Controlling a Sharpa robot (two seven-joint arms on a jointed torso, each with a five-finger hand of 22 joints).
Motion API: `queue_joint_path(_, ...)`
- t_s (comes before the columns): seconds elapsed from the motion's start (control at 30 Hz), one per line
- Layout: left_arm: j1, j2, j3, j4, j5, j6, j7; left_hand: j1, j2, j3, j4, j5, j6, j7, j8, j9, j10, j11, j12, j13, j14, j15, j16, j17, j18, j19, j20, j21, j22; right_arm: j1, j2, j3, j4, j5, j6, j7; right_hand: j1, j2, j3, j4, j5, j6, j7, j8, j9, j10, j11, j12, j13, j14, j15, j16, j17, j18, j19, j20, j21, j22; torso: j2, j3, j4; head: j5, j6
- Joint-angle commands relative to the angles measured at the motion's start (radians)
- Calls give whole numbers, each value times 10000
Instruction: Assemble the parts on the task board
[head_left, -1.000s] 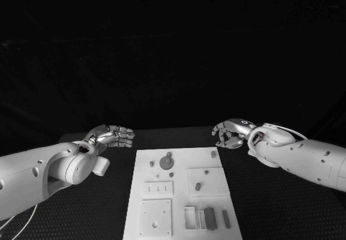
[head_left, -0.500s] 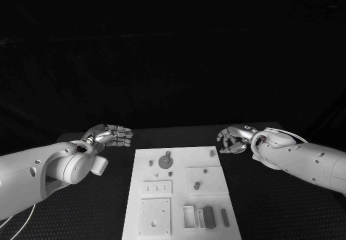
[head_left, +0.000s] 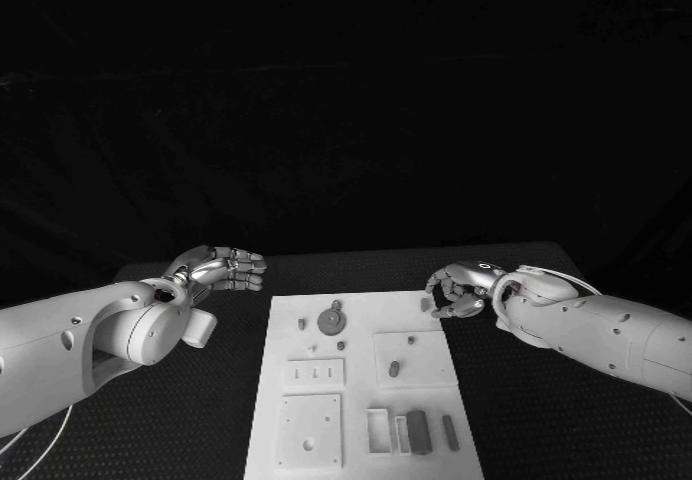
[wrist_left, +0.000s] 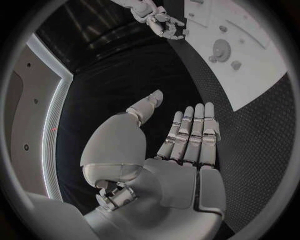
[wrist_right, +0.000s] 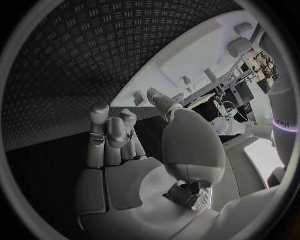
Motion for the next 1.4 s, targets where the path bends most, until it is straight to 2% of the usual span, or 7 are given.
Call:
queue_joint_path(0.03,17,22,7,23,-33,158,111,-49,51,-36,-28,-39,-27,424,-43,-15,-52,4,-64,-10,76,5,-58,17,151,41,-4,-50,15,-38,63,2,-78,-20,-67,21,64,28,4,41,39,-53,-1,-33,-4,-43,10,109,60,41,-59,30,23,466,6,-65,36,223,3,-4,12,2,-55)
queue_joint_path(0.13,17,-2,7,36,-33,159,101,-50,51,-35,-28,-38,-30,428,-47,-17,-55,6,-68,-10,75,5,-62,19,151,41,-4,-52,16,-98,95,2,-116,18,-101,-5,64,28,4,41,39,-53,-1,-33,-4,-43,10,109,60,41,-59,30,23,466,6,-65,36,223,-7,-14,8,8,-69)
queue_joint_path(0.37,17,-26,10,66,-33,156,97,-51,48,-36,-29,-39,-32,431,-50,-19,-57,7,-72,-11,74,6,-65,22,150,40,-3,-55,16,-227,279,3,-316,110,-158,4,64,28,4,41,39,-53,-1,-33,-4,-43,10,109,60,41,-59,30,23,466,6,-65,36,223,3,-5,-3,45,-104)
queue_joint_path(0.4,17,-26,10,70,-33,154,98,-51,48,-36,-29,-39,-32,431,-50,-19,-57,7,-72,-11,74,6,-65,22,150,40,-3,-55,16,-242,313,3,-358,134,-179,7,133,231,26,36,26,19,-38,16,20,297,-3,504,253,660,-86,363,1092,466,130,-115,131,226,7,-3,0,47,-106)
queue_joint_path(0.77,18,-49,12,119,-38,154,89,-49,48,-34,-30,-38,-32,433,-52,-21,-57,7,-75,-11,75,6,-69,25,151,41,-3,-58,17,-303,499,4,-632,243,-322,67,198,593,48,-66,39,259,-48,180,105,376,-36,874,433,772,-99,477,1332,466,158,-209,261,202,0,-6,-3,89,-172)
queue_joint_path(1.07,19,-62,13,150,-44,174,72,-50,49,-33,-29,-37,-31,434,-53,-22,-57,7,-77,-11,76,7,-72,28,150,42,-3,-60,18,-341,605,5,-745,393,-287,139,244,1319,-36,-511,43,505,-65,308,185,342,-51,943,382,789,-111,475,1403,466,83,-207,346,198,-9,-7,-15,114,-216)
queue_joint_path(1.4,19,-58,13,140,-47,172,50,-50,44,-33,-30,-37,-32,435,-56,-24,-59,9,-81,-11,75,8,-76,30,150,41,-2,-63,19,-365,648,5,-749,393,-228,171,217,1471,-66,-800,49,626,-87,354,223,341,-71,972,342,797,-129,467,1434,466,59,-190,381,191,-17,-13,-19,131,-243)
